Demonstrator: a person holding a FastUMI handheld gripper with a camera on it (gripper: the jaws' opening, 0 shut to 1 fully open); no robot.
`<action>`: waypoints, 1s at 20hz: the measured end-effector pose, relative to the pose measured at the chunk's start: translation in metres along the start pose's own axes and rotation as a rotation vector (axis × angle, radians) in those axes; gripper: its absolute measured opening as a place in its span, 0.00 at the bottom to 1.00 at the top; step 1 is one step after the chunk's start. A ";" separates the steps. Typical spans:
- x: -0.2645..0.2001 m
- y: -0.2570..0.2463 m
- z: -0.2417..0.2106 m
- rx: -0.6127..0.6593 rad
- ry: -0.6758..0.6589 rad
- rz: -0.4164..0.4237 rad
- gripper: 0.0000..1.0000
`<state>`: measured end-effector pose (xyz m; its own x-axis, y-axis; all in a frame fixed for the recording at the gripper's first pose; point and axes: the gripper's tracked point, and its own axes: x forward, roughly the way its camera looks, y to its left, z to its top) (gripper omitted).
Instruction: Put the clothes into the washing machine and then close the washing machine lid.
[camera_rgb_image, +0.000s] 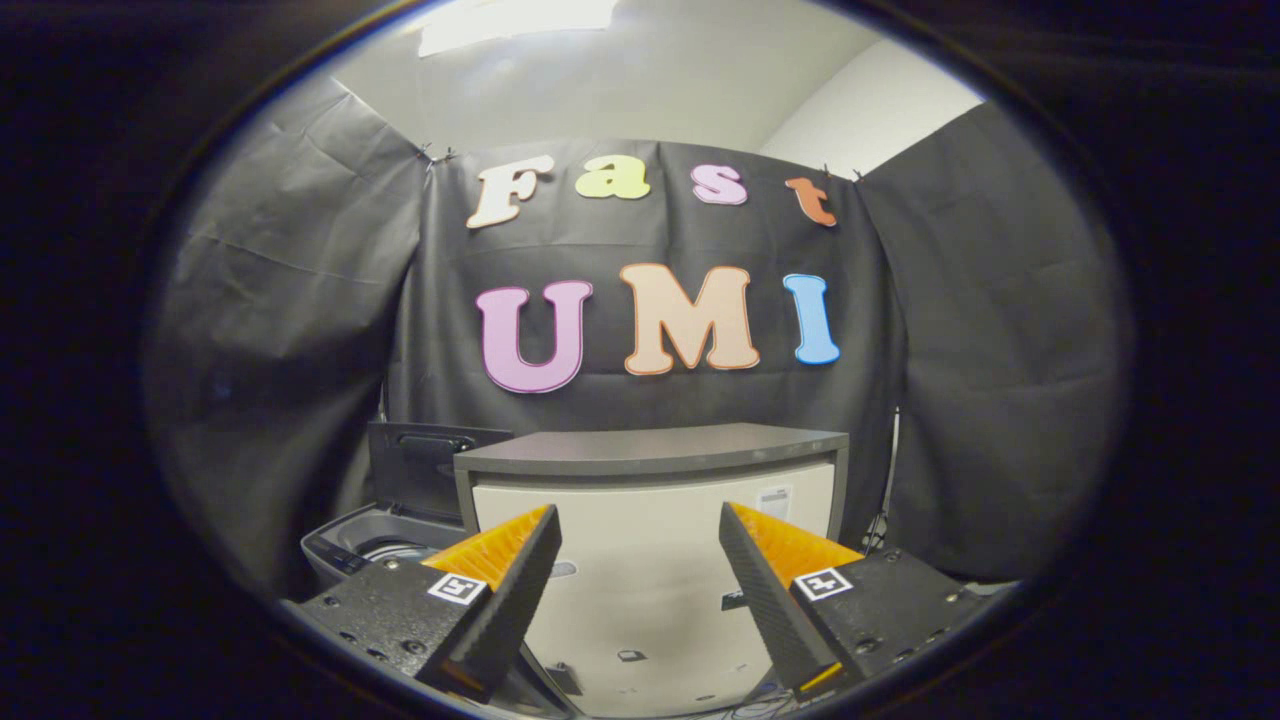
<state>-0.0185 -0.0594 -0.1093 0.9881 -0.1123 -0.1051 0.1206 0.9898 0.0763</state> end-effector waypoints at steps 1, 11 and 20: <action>0.001 -0.003 0.001 0.005 -0.001 -0.004 0.96; -0.003 -0.007 -0.004 0.014 -0.010 -0.010 0.96; -0.003 0.000 -0.020 0.055 -0.056 0.068 0.97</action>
<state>-0.0234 -0.0577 -0.1292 0.9978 -0.0512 -0.0420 0.0565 0.9891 0.1361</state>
